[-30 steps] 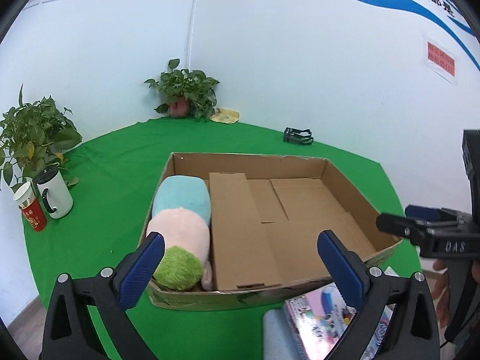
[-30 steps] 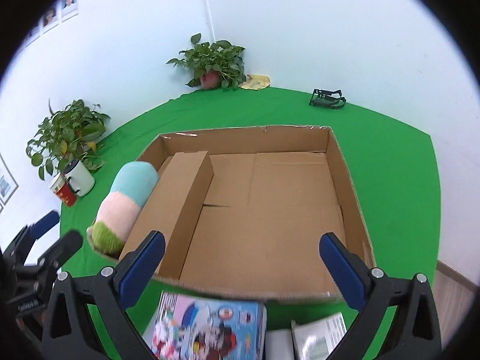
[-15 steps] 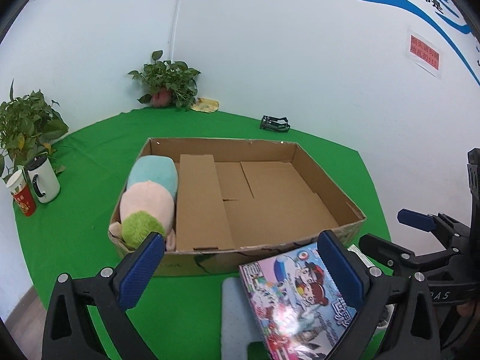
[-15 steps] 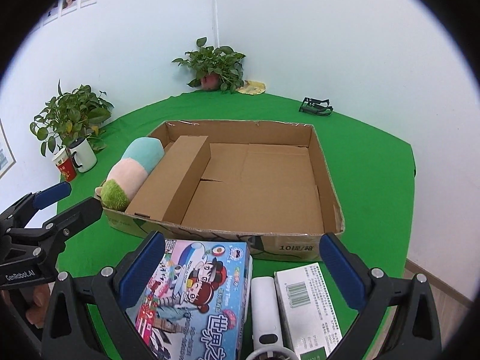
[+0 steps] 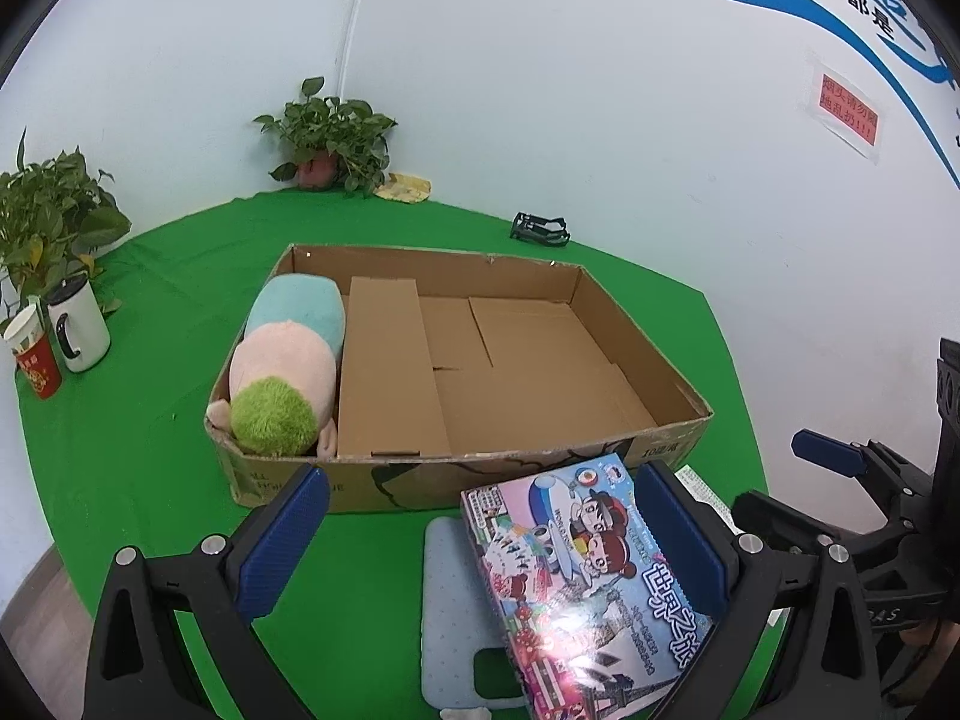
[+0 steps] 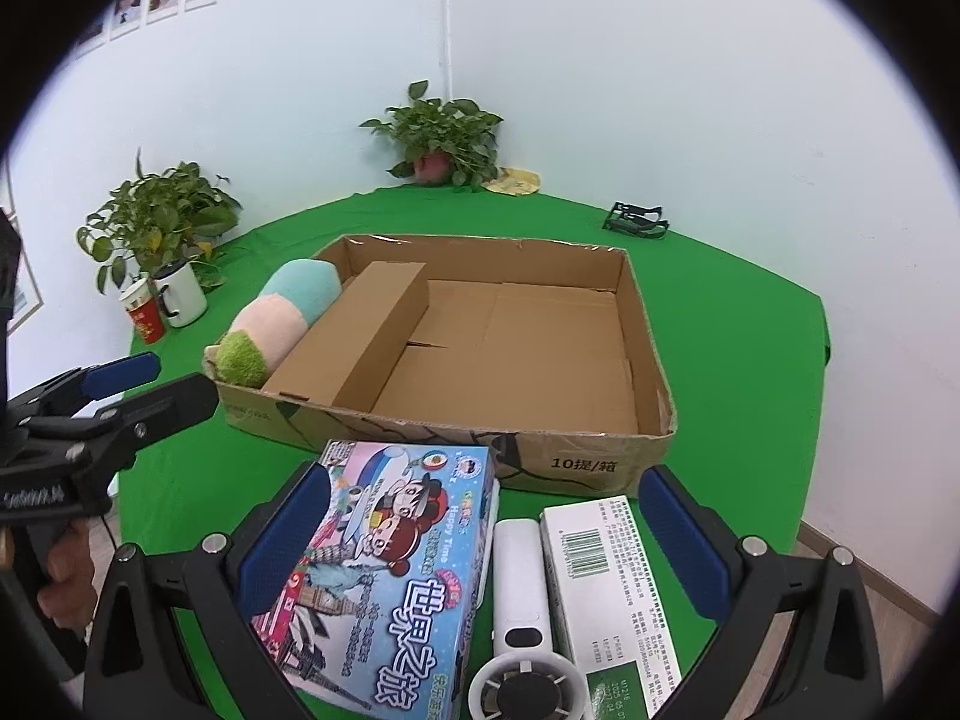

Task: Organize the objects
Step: 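Grasp the colourful printed game box with both grippers and lift it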

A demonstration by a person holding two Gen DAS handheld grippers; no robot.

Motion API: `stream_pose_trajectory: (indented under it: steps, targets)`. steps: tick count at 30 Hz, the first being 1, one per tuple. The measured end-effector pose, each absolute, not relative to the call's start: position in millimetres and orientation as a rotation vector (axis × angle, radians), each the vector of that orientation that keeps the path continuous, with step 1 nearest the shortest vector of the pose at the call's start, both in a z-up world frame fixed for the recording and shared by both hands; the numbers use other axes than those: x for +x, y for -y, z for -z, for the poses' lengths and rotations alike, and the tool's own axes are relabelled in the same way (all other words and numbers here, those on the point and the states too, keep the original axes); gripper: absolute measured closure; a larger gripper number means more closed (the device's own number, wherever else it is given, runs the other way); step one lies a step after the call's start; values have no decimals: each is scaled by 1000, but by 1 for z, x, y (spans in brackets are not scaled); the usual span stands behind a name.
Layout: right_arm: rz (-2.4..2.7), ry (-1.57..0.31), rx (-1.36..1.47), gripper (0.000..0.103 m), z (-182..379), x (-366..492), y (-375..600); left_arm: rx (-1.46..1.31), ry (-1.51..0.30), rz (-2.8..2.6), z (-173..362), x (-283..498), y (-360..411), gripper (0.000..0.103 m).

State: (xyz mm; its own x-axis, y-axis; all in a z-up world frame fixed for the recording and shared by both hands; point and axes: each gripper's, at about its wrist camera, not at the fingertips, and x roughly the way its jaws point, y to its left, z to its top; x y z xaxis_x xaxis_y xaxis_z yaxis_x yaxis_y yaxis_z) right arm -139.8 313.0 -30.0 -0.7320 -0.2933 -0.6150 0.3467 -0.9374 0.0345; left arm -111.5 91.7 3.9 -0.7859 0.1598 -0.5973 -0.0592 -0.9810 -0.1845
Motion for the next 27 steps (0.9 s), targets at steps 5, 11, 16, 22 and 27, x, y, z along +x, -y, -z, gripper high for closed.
stream_pose_trajectory:
  steps: [5, 11, 16, 22, 27]
  targets:
    - [2485, -115, 995, 1, 59, -125, -315, -1178, 283, -2699, 27, -120, -89, 1]
    - [2368, -68, 1084, 1, 86, -114, -312, -1335, 426, -2454, 71, -126, -90, 3]
    - [2331, -127, 1087, 3, 84, -113, -301, -1387, 526, -2339, 94, -131, -91, 9]
    - [2252, -176, 1167, 8, 92, -133, -287, -1411, 630, -2230, 117, -141, -90, 24]
    - [2186, -196, 1269, 15, 107, -146, -280, -1409, 648, -2180, 125, -144, -93, 28]
